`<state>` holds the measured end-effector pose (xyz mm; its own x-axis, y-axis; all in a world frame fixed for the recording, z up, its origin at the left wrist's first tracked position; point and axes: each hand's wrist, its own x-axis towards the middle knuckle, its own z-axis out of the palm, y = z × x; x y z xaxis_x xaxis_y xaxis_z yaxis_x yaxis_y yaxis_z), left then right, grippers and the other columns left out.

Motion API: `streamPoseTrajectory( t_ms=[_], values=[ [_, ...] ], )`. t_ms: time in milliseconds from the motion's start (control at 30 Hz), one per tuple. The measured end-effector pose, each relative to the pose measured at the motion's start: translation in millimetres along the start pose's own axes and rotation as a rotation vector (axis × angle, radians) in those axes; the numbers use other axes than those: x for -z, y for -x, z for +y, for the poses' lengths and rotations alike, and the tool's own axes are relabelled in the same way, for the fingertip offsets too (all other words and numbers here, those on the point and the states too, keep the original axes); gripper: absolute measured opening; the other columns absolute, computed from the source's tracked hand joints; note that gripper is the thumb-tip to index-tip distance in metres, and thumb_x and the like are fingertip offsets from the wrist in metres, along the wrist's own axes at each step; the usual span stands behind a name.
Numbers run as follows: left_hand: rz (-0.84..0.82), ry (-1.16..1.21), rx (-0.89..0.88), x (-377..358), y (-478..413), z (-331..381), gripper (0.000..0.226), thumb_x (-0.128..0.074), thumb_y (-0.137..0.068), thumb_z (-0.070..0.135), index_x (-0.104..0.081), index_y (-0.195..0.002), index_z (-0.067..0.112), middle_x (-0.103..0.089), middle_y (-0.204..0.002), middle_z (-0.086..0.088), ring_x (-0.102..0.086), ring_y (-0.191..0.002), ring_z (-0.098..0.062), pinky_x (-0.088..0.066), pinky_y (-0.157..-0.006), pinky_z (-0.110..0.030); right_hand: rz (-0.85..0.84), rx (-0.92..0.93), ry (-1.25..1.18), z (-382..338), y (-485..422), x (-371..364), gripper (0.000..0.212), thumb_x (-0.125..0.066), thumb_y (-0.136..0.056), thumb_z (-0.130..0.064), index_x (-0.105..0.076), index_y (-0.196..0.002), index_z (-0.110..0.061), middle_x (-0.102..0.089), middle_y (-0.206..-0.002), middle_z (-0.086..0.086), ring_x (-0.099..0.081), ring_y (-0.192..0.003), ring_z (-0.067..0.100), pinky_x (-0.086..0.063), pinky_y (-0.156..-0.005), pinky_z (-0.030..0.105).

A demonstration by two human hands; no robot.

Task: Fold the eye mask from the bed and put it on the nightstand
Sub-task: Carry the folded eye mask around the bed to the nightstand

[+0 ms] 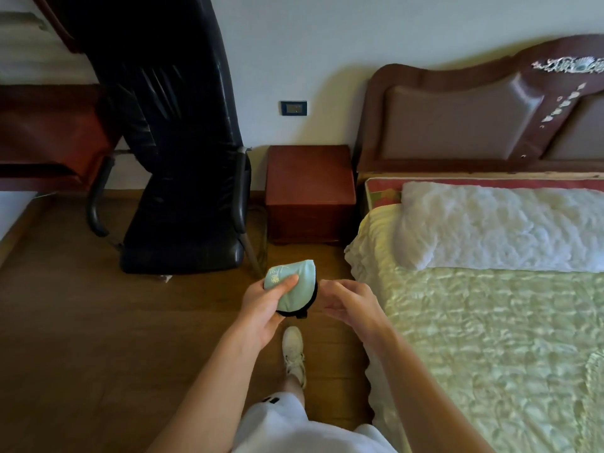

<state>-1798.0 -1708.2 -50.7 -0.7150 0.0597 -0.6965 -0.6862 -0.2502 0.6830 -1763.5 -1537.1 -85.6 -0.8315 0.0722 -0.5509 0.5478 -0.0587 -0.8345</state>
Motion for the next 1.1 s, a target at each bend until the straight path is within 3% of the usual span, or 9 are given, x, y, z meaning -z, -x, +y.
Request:
streamPoseTrajectory(
  t_ms=[133, 300, 400, 533, 767, 933, 1100],
  values=[
    [-0.024, 0.029, 0.020, -12.1, -65.9, 62.6, 0.030, -0.073, -0.084, 0.011, -0.064, -0.112, 0.009, -0.069, -0.112, -0.015, -0.067, -0.102, -0.029, -0.058, -0.071, -0.036, 0.050, -0.022, -0.010, -55.7, -68.1, -8.9, 0.025, -0.070, -0.090, -0.040, -0.071, -0.100, -0.017, -0.074, -0.106, 0.009, -0.071, -0.100, 0.021, -0.062, -0.088, 0.037],
    [-0.073, 0.017, 0.005, -29.2, -136.6, 137.2, 0.030, -0.073, -0.084, 0.012, -0.064, -0.112, 0.009, -0.069, -0.112, -0.015, -0.067, -0.102, -0.029, -0.059, -0.064, -0.031, 0.120, -0.026, -0.028, -117.1, -150.5, -21.7, 0.026, -0.072, -0.088, -0.039, -0.072, -0.101, -0.016, -0.076, -0.101, 0.011, -0.074, -0.098, 0.023, -0.062, -0.091, 0.042],
    [-0.083, -0.002, 0.017, -37.0, -168.8, 168.0, 0.024, -0.073, -0.084, 0.013, -0.065, -0.107, 0.012, -0.069, -0.112, -0.014, -0.067, -0.103, -0.028, -0.058, -0.073, -0.033, 0.132, -0.036, -0.058, -143.5, -183.9, -22.3, 0.031, -0.072, -0.089, -0.039, -0.072, -0.106, -0.013, -0.076, -0.102, 0.012, -0.075, -0.096, 0.022, -0.063, -0.084, 0.036],
    [-0.078, -0.030, 0.028, -51.7, -210.8, 200.2, 0.036, -0.074, -0.084, 0.012, -0.064, -0.118, 0.008, -0.069, -0.114, -0.014, -0.066, -0.104, -0.028, -0.058, -0.081, -0.037, 0.157, -0.059, -0.101, -170.5, -224.7, -15.6, 0.035, -0.073, -0.089, -0.037, -0.071, -0.109, -0.007, -0.074, -0.103, 0.014, -0.075, -0.092, 0.023, -0.063, -0.081, 0.033],
    [-0.080, -0.017, 0.046, -88.0, -281.3, 242.6, 0.033, -0.074, -0.083, 0.010, -0.064, -0.115, 0.010, -0.070, -0.112, -0.013, -0.068, -0.102, -0.026, -0.057, -0.070, -0.032, 0.157, -0.087, -0.120, -205.5, -303.7, 2.7, 0.042, -0.073, -0.090, -0.035, -0.069, -0.116, -0.003, -0.073, -0.103, 0.016, -0.075, -0.086, 0.023, -0.061, -0.074, 0.030],
    [-0.060, 0.006, 0.043, -122.4, -341.9, 275.8, 0.037, -0.075, -0.082, 0.009, -0.065, -0.117, 0.007, -0.072, -0.112, -0.014, -0.069, -0.103, -0.027, -0.058, -0.079, -0.036, 0.118, -0.092, -0.115, -241.0, -372.9, 26.7, 0.035, -0.074, -0.088, -0.034, -0.072, -0.109, -0.005, -0.076, -0.098, 0.013, -0.075, -0.086, 0.021, -0.062, -0.077, 0.031],
    [-0.009, 0.046, 0.048, -166.8, -404.8, 313.5, 0.035, -0.076, -0.081, 0.009, -0.066, -0.114, 0.006, -0.072, -0.112, -0.015, -0.069, -0.103, -0.028, -0.058, -0.079, -0.036, 0.085, -0.099, -0.081, -289.5, -450.6, 60.5, 0.022, -0.074, -0.089, -0.032, -0.073, -0.096, -0.012, -0.075, -0.097, 0.015, -0.073, -0.086, 0.023, -0.063, -0.084, 0.037]
  ],
)
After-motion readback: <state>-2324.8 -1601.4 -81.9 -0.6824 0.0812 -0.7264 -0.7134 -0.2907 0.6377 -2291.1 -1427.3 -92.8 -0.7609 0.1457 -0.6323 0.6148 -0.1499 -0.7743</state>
